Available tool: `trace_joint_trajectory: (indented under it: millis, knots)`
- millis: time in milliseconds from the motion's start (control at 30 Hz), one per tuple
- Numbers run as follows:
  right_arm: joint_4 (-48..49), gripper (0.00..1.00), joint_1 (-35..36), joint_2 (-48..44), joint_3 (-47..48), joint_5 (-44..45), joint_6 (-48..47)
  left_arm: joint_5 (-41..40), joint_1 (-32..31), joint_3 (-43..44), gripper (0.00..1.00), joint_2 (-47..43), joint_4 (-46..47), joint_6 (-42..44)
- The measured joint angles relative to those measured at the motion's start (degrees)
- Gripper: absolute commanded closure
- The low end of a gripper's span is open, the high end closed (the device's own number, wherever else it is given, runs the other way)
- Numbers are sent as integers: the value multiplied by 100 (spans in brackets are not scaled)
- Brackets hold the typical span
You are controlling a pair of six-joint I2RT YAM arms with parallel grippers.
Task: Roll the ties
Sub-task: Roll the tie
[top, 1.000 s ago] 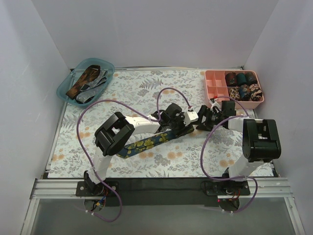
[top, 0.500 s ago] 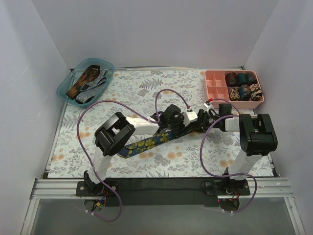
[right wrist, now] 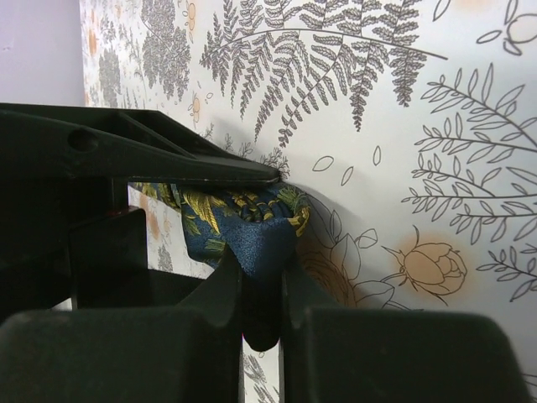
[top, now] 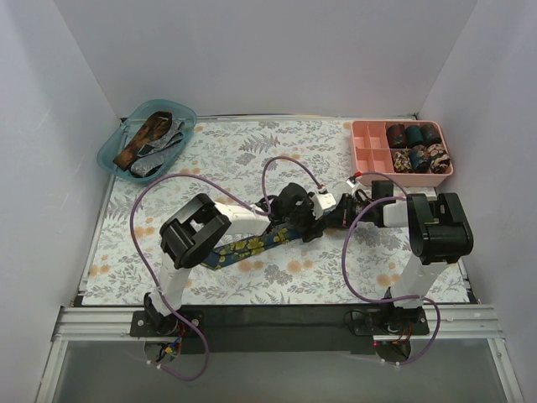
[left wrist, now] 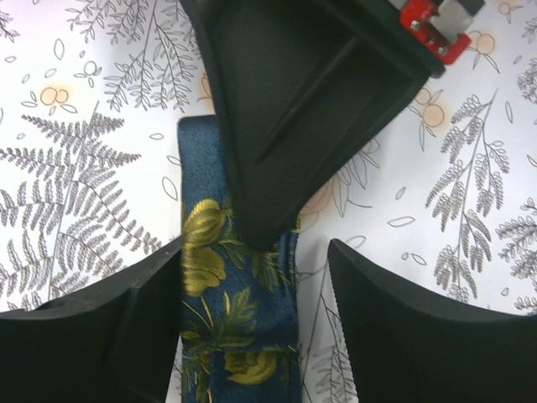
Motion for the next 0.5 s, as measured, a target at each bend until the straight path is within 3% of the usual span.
trace_joint_trajectory:
  millis: [233, 500]
  knots:
    - [-721, 99, 166, -492, 153, 737, -345, -223, 22, -463, 30, -533, -315, -306]
    - [-2094, 99, 367, -1215, 957, 2944, -1307, -608, 299, -1257, 28, -2039, -1204, -960]
